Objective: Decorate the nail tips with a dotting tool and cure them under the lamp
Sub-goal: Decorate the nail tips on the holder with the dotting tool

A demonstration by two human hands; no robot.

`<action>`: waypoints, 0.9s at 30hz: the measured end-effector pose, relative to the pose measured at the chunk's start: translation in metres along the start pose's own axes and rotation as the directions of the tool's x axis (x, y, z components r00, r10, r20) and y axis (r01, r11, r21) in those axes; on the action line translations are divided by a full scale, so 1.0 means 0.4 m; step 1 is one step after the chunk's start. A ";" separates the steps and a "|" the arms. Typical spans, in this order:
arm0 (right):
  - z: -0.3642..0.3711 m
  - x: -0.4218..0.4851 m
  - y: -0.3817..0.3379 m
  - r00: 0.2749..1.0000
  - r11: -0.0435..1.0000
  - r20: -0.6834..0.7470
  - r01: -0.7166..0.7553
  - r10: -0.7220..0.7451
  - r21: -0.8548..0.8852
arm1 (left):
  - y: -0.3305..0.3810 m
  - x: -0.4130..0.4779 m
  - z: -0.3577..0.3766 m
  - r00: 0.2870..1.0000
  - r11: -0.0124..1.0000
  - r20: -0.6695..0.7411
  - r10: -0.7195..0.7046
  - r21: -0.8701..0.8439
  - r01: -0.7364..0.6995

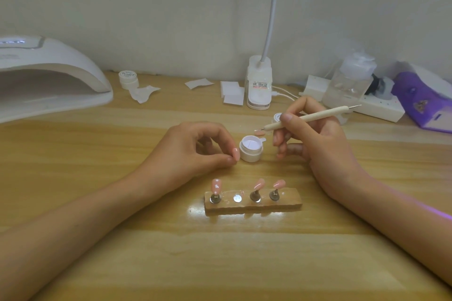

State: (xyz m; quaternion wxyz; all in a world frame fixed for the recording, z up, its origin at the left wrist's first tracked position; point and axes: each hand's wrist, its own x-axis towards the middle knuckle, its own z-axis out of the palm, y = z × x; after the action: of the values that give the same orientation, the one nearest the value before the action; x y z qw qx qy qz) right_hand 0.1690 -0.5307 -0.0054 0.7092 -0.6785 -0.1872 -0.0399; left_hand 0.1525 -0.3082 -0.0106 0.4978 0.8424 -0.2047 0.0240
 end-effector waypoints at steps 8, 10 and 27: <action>0.006 -0.003 -0.015 1.000 1.000 -0.013 0.008 -0.008 -0.006 | 0.001 0.004 0.002 0.999 1.000 0.040 -0.001 0.004 0.001; 0.005 -0.005 -0.020 1.000 1.000 -0.020 0.004 -0.003 0.009 | 0.001 0.003 0.003 0.999 1.000 0.037 0.004 0.018 -0.004; 0.041 -0.027 -0.004 0.983 0.994 0.147 -0.110 0.107 0.019 | 0.001 0.001 0.004 0.999 0.999 0.043 0.029 0.021 -0.030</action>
State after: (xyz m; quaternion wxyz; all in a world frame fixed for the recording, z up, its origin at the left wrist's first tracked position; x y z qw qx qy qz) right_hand 0.1550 -0.5170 -0.0074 0.7038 -0.6792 -0.2018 0.0511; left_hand 0.1522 -0.3098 -0.0110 0.4837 0.8450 -0.2274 0.0158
